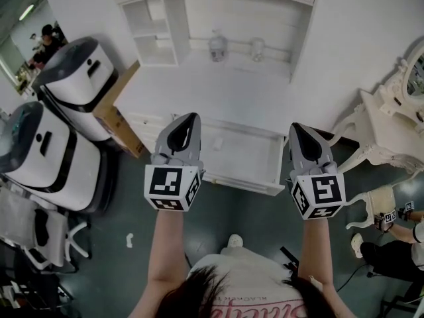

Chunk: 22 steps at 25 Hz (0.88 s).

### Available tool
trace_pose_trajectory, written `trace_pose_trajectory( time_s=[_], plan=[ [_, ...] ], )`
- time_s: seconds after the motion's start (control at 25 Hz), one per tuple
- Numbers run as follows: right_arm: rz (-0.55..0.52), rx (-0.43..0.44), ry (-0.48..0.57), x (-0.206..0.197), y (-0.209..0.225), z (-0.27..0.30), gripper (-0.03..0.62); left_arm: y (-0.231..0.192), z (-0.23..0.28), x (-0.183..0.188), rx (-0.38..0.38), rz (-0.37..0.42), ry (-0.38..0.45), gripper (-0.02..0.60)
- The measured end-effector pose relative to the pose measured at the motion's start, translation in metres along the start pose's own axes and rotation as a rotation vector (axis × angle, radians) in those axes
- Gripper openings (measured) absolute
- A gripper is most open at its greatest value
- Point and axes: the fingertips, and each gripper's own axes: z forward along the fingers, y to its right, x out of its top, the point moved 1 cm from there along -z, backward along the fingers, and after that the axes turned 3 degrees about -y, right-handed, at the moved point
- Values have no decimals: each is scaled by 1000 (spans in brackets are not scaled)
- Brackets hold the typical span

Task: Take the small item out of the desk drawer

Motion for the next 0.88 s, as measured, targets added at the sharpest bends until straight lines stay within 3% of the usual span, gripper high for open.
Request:
trace_pose_trajectory(
  time_s=[0.88],
  plan=[
    [10, 17, -27, -12, 33, 57, 3, -14, 68, -13, 8, -8, -37, 15]
  ],
)
